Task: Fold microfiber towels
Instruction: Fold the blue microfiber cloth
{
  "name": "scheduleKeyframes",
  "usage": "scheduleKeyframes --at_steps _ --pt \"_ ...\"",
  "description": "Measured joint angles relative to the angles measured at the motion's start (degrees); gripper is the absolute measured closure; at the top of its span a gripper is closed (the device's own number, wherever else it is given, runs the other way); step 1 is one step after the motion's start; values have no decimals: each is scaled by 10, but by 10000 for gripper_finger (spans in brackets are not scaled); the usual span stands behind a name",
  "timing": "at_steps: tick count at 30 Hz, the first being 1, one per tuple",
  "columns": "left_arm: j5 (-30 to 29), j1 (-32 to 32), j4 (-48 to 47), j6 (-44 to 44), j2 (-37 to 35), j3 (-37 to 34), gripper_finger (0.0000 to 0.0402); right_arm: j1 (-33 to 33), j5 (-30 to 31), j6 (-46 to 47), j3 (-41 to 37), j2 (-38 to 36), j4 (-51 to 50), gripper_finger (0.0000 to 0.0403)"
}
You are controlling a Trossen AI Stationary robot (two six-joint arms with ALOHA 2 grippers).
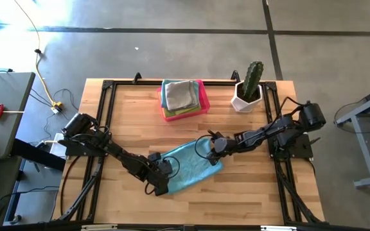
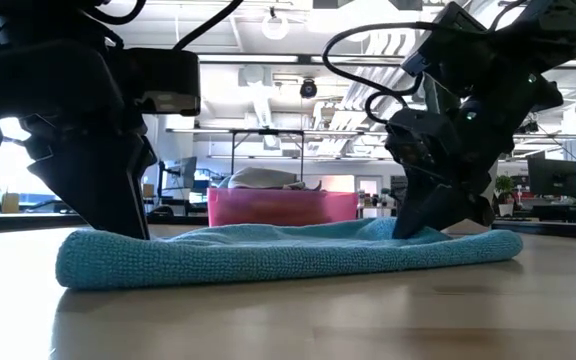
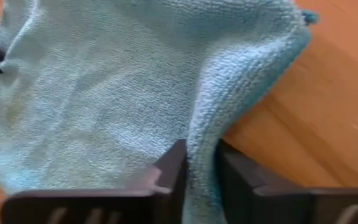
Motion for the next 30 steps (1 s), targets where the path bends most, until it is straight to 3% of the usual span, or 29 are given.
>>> scheduleKeyframes --at_steps 4,10,14,23,30 --pt "10 -5 -4 2 -17 -2 355 0 2 -35 0 -2 -9 394" --pt "15 -24 -6 10 -63 -1 355 1 -7 -45 0 -23 -57 397" --pt "12 -41 -3 10 -86 -1 355 -5 -11 -50 19 -44 -154 400" --pt "6 -64 -4 5 -95 -1 355 -14 43 -77 189 -43 -518 402" --pt "6 -73 -4 24 -95 -1 355 -5 51 -60 305 -36 -583 402"
